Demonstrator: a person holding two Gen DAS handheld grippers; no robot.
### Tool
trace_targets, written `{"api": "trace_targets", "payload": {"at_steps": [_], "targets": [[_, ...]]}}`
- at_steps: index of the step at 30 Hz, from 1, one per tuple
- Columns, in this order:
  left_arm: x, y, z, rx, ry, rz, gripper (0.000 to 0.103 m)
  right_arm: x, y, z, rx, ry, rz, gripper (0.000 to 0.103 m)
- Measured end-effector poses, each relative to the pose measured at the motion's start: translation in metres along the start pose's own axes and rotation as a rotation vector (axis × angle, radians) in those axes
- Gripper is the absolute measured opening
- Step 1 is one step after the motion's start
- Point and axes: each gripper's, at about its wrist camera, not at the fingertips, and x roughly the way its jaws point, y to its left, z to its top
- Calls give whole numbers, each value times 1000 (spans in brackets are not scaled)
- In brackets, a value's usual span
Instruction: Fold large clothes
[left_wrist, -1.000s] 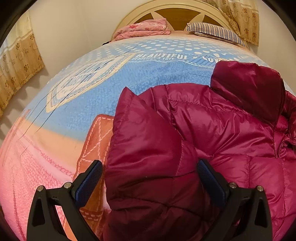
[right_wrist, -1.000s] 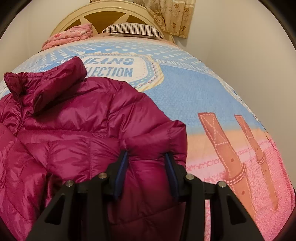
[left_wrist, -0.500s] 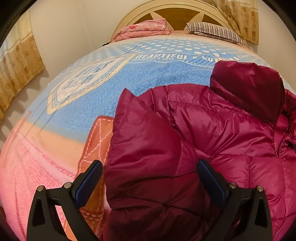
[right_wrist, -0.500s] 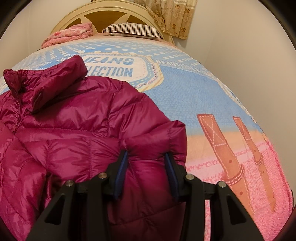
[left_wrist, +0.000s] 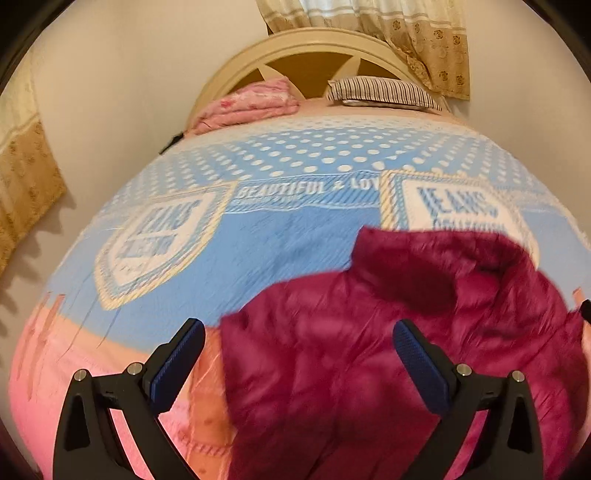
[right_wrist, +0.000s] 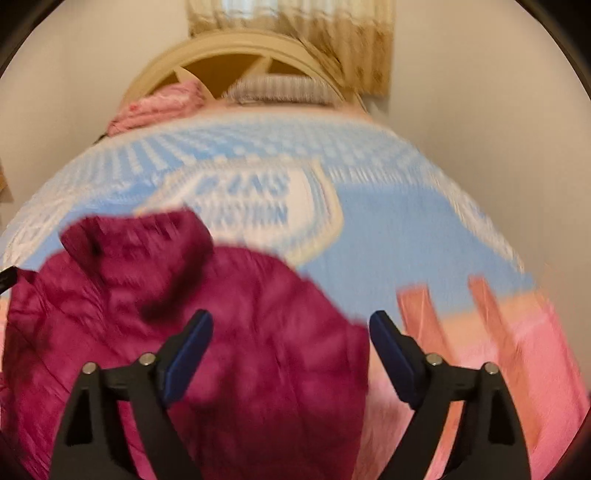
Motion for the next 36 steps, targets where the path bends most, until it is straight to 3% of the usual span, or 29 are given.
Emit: {"api": "trace_targets", "payload": {"at_steps": [8, 12, 15, 16, 17, 18, 19, 23, 28, 32, 34, 36], "targets": [[65, -23, 76, -17, 87, -40, 102, 49, 30, 59, -39, 62, 123, 89], [103, -36, 87, 25, 124, -4, 102, 78, 44, 66, -82, 103, 108, 89], [122, -44, 80, 50, 169, -36, 101, 98, 51, 65, -120, 139, 107, 88], [125, -47, 75, 65, 176, -41, 91, 105, 53, 63, -136, 158, 112, 77], [125, -49, 71, 80, 180, -55, 77, 107, 52, 61, -144, 168, 120, 55], [126, -50, 66, 100, 193, -72, 34, 110, 53, 58, -155, 182, 133, 41], [126, -50, 62, 114, 214, -87, 12, 111, 54, 55, -170, 191, 137, 21], [95, -39, 55, 116, 110, -89, 12, 89, 61, 43, -258, 111, 107, 13], [60, -37, 29, 169, -1, -71, 10, 56, 64, 27, -329, -3, 78, 11], [66, -37, 1, 205, 4, -64, 8, 48, 62, 5, -366, -33, 83, 8], [77, -38, -17, 216, 35, -60, 8, 57, 65, -9, -409, -12, 77, 7], [76, -41, -27, 237, 18, -55, 8, 68, 67, -22, -446, 15, 57, 7]]}}
